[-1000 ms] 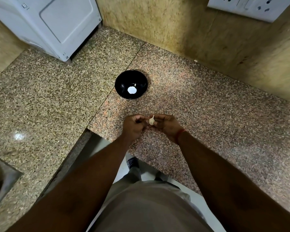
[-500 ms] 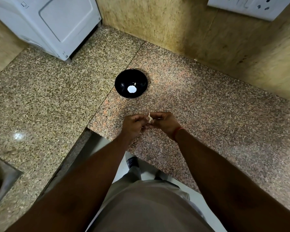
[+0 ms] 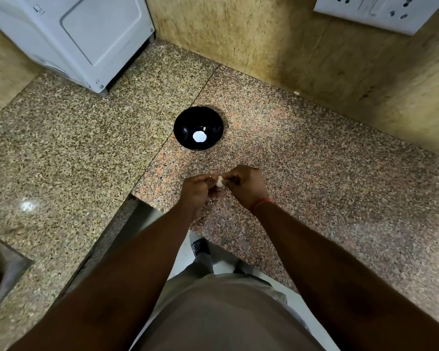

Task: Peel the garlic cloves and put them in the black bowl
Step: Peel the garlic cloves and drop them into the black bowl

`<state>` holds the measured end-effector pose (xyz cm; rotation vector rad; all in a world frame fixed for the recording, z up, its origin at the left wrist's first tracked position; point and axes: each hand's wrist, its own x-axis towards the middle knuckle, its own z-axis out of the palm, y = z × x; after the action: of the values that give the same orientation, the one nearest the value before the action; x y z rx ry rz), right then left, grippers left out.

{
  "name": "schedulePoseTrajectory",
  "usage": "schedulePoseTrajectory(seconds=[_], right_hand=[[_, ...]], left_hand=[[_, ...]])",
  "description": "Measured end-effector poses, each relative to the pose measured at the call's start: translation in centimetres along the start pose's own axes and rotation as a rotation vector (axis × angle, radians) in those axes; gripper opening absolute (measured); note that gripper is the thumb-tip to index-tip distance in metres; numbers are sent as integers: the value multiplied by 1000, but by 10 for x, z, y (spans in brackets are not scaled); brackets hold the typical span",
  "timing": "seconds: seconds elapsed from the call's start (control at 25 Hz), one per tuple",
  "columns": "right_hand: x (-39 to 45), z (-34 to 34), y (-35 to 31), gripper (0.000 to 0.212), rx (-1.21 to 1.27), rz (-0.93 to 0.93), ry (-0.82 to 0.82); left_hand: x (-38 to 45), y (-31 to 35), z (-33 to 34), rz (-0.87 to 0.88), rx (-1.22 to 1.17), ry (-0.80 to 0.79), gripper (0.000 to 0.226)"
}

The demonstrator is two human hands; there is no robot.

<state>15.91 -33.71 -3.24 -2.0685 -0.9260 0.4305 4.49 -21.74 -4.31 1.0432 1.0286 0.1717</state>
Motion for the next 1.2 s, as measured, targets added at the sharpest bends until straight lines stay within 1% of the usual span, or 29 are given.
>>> schedulePoseTrajectory(seconds=[0.12,0.24,0.44,0.64,0.84,1.04,1.2], right_hand=[[-2,2,-2,9,-35,-59,34],[-2,2,-4,8,-14,-39,58],[4,-4,-6,10,-28,-77,23],[-1,0,-3,8,-34,-55,19],[1,1,-1,13,-49,-78,-69],[4,4,-2,11,-76,-36,-143],[2,7,1,10,-110,-57,-187]], left_hand=[[2,1,4,-17,-50,50,9],[4,1,9,-24,-63,71,8],[5,4,13,8,-52,74,15],[4,8,14,41,-5,94,14],[0,5,10,52,58,102,12],[1,3,10,89,121,118,14],[2,1,9,101,177,136,11]])
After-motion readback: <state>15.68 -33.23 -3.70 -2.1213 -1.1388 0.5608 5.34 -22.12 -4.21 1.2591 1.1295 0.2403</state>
